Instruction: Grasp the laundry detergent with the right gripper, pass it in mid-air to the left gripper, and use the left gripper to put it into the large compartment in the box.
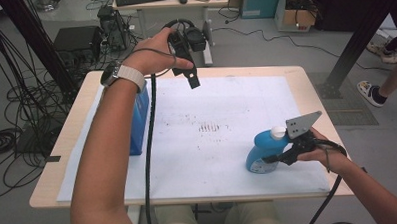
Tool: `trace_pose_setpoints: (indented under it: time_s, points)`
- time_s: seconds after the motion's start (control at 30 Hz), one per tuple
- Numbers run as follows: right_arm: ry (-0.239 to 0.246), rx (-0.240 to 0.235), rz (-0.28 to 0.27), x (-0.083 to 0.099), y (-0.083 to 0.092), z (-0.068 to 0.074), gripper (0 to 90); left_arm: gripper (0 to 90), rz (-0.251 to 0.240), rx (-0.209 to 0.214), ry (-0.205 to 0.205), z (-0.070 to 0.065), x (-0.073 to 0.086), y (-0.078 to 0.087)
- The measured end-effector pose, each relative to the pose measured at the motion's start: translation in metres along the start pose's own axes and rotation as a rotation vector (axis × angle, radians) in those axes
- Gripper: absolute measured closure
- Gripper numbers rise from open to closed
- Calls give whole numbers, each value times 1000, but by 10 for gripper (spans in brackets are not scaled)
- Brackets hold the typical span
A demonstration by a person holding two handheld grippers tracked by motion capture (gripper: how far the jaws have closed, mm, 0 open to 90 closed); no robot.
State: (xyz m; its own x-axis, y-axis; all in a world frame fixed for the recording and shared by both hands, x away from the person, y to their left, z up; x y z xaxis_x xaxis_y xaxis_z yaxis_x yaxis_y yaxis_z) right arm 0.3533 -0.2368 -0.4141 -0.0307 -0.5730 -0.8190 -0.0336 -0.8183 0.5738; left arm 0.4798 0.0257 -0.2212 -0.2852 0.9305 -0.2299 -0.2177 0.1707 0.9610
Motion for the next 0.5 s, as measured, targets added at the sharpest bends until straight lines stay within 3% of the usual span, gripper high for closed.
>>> trace_pose_setpoints:
  time_s: [0.03,0.1,0.2,0.5]
  points:
    - [1,1,-1,0,0,0,434,108,27,-3,-7,0,1,2]
    - [-2,5,-3,0,0,0,434,108,6,1,-4,0,0,1]
    - [1,1,-2,0,0,0,434,108,28,-2,-6,0,1,2]
    - [-1,2,-2,0,0,0,433,108,6,0,-2,0,0,1]
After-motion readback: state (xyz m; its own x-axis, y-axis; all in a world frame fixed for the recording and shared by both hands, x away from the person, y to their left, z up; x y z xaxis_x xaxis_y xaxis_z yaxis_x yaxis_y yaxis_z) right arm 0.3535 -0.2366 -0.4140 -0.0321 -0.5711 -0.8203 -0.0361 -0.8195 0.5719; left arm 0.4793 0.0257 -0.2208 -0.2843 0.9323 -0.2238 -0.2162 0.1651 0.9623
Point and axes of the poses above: each handheld gripper's, and its own axes: y roughly backward along the jaws, x roughly out of its underside, z roughly to its left, the point moved 7 cm from there along -y, roughly forward along the jaws, and after that the axes turned 2 degrees about y, right-handed, at the moved point
